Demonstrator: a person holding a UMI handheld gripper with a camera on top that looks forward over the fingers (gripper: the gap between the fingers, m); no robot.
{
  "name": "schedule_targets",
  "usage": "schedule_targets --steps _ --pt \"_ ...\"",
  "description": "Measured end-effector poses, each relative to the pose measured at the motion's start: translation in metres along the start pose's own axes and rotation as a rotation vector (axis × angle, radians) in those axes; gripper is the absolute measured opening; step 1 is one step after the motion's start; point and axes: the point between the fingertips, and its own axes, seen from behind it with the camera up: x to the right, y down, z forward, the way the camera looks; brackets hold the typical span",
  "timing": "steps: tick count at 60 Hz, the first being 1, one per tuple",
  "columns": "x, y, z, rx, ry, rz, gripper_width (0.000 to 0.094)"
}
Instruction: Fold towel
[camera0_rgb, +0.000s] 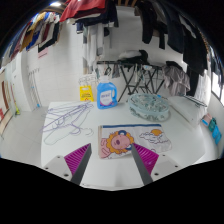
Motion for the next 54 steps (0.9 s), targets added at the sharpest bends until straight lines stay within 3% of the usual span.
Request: schedule_targets --steps 22,34,39,42,46,54 --pt "-0.043 0.03 0.151 -0.057 -0.022 -0.011 0.0853" --pt "-0.043 0.042 0.194 -0.095 -0.017 -0.009 0.0822" --pt "-0.039 0.042 0.197 -0.083 0.005 -0.042 0.0696" --pt "-0.033 0.04 0.198 -0.081 0.027 -0.069 0.0392" --pt "-0.018 0.039 0.199 -0.08 0.091 -0.113 0.0087" --pt "-0.021 0.035 0.197 -0.135 0.034 -0.032 0.005"
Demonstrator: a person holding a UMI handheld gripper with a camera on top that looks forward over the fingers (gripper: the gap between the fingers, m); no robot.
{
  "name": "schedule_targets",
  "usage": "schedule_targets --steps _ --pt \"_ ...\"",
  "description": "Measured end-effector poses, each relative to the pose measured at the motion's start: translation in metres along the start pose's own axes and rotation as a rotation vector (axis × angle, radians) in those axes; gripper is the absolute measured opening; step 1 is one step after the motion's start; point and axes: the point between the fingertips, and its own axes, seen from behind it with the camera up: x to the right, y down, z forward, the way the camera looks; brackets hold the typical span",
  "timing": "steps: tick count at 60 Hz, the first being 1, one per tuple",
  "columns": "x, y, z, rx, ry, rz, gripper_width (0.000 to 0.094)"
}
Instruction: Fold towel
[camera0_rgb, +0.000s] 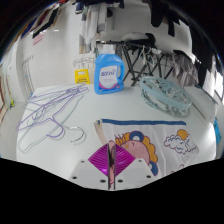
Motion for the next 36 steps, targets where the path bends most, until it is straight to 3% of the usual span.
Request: schedule_targets --steps 16,25,36 --pt "0.066 -0.078 -0.058 0.044 -0.089 0.232 0.0048" --pt "0.151 -0.09 -0.069 0.058 -0.026 0.276 0.0047" --pt "0.231 -0.055 -0.049 0.018 0.089 0.215 0.0079"
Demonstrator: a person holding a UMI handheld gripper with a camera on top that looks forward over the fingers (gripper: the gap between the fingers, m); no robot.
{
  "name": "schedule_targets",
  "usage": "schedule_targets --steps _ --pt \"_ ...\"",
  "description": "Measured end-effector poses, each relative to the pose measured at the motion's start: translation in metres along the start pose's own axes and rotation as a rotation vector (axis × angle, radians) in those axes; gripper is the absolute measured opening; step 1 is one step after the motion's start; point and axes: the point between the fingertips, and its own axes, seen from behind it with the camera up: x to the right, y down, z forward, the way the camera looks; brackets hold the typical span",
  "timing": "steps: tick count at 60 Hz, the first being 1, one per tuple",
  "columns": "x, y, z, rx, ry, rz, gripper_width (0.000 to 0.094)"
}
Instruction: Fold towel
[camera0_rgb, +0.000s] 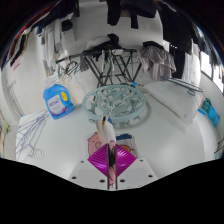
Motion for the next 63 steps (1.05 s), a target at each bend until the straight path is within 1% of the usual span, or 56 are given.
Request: schedule_targets --steps 1,2,3,4,6,7,8,9,11,14,24,30,36,42,51,63 --pt "0.003 0.004 0.003 -0.005 -0.004 -0.002 0.0099" --pt "0.006 0.006 0.004 -0.011 -0.011 -0.006 0.0138" --pt "0.008 0.007 0.005 -0.015 -0.012 -0.011 0.021" --pt "0.01 0.009 0.007 -0.02 -0.014 -0.018 0.0325" --pt "0.018 0.012 0.008 -0.03 -0.001 -0.039 0.064" --pt "0.021 0.011 0.007 -0.03 0.007 -0.051 0.0815" --pt "0.023 0.009 0.004 -0.022 0.009 -0.063 0.087" --pt "0.023 0.006 0.001 -0.01 0.007 -0.075 0.0823" --pt "0.027 -0.002 -0.008 0.014 0.005 -0.102 0.0803" --pt "0.033 -0.01 -0.029 0.034 0.0 -0.139 0.086" --pt "0.055 -0.018 -0.137 0.031 -0.028 -0.19 0.0853" --pt "0.074 -0.017 -0.202 0.028 0.016 -0.199 0.0854" --pt "0.092 -0.008 -0.245 0.024 0.061 -0.166 0.0849" --pt "0.093 -0.006 -0.262 0.034 0.068 -0.119 0.0852" --pt "0.098 -0.016 -0.264 0.079 0.099 -0.15 0.0851" --pt "0.084 -0.006 -0.257 0.075 0.07 -0.136 0.0853"
